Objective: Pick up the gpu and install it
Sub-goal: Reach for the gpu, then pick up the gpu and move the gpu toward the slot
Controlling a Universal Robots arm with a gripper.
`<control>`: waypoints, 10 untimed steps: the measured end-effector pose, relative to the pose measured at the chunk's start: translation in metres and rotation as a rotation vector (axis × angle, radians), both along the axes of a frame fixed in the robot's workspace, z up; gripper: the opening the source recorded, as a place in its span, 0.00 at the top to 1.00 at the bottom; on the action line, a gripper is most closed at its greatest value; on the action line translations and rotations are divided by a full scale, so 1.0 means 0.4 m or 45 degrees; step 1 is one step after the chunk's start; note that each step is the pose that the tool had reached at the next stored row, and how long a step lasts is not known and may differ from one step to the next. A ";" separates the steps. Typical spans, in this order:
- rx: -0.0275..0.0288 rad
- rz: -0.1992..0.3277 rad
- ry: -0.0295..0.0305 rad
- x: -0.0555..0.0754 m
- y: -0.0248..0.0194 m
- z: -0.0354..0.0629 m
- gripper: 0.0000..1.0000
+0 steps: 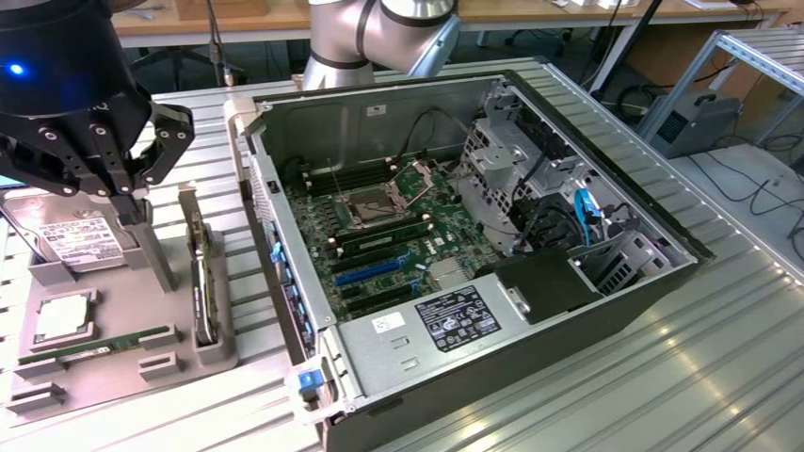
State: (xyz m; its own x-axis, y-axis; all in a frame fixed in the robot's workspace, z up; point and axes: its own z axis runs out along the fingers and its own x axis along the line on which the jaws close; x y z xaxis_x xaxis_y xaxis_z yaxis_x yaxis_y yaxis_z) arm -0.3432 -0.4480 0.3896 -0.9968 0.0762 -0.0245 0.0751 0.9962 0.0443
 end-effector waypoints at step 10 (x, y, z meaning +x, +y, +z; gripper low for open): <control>0.0000 0.000 0.0000 0.000 0.000 0.000 0.89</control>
State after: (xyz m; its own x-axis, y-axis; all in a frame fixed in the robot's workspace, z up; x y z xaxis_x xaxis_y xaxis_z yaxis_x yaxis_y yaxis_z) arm -0.3432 -0.4480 0.3897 -0.9968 0.0762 -0.0245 0.0751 0.9962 0.0443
